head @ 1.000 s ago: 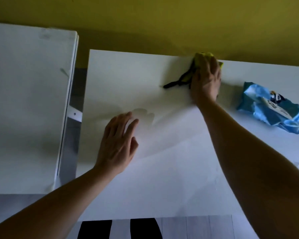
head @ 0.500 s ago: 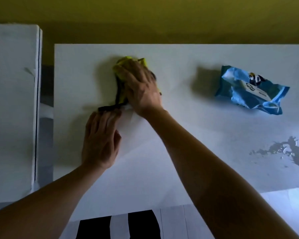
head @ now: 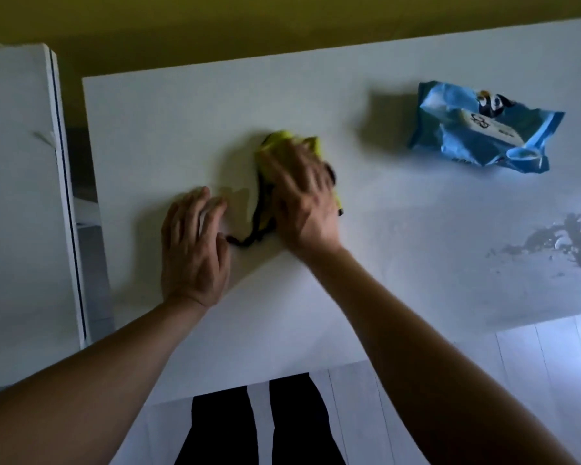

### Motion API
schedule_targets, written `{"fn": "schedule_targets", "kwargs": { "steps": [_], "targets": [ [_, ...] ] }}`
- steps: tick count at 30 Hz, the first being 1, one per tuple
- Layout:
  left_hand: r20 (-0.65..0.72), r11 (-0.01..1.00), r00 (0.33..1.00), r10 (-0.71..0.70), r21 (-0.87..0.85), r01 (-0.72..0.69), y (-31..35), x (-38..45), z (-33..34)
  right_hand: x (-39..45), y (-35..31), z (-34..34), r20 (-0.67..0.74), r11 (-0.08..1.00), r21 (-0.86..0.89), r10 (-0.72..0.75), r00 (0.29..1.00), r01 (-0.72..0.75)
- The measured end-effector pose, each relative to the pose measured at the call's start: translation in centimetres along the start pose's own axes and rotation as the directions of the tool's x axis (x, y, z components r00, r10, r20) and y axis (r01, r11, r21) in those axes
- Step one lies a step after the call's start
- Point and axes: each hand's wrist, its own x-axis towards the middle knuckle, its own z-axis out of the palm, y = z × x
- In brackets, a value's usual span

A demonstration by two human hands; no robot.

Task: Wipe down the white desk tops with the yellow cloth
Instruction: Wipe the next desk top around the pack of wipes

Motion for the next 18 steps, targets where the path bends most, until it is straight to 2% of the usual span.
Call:
{"fn": "schedule_targets", "kwargs": {
  "steps": [2, 4, 7, 10, 12, 14, 18],
  "targets": [
    [-0.009, 1.0, 1.0, 0.0, -0.003, 0.0, 0.1, 0.1, -0.1, -1.8, -0.8, -0.7, 0.054, 0.996, 0.027, -0.089, 0.995, 0.088],
    [-0.014, 1.0, 1.0, 0.002, -0.012, -0.002, 0.0, 0.1, -0.1, -2.2, 0.7, -1.8, 0.036, 0.997, 0.009, -0.077, 0.996, 0.076],
    [-0.026, 1.0, 1.0, 0.005, -0.024, -0.006, 0.1, -0.1, -0.1, -3.0, 5.2, -4.2, -0.053, 0.993, -0.072, 0.091, 0.994, -0.094],
    [-0.04, 1.0, 0.999, 0.018, -0.025, -0.019, 0.1, 0.0, 0.1, -3.8, 8.1, -6.6, -0.104, 0.937, -0.129, 0.314, 0.944, -0.326],
    [-0.044, 0.999, 0.999, 0.028, -0.017, -0.028, -0.1, 0.1, 0.3, -4.0, 7.9, -6.6, -0.132, 0.906, -0.14, 0.384, 0.914, -0.401],
    [-0.048, 1.0, 0.999, 0.023, -0.018, -0.024, -0.3, 0.0, 0.5, -4.5, 5.8, -5.6, -0.132, 0.925, -0.138, 0.338, 0.932, -0.355],
    [-0.043, 0.999, 0.999, 0.018, -0.03, -0.02, -0.5, 0.0, 0.7, -8.9, -3.6, -2.0, -0.003, 0.998, 0.004, 0.063, 0.998, -0.062]
  ]
}}
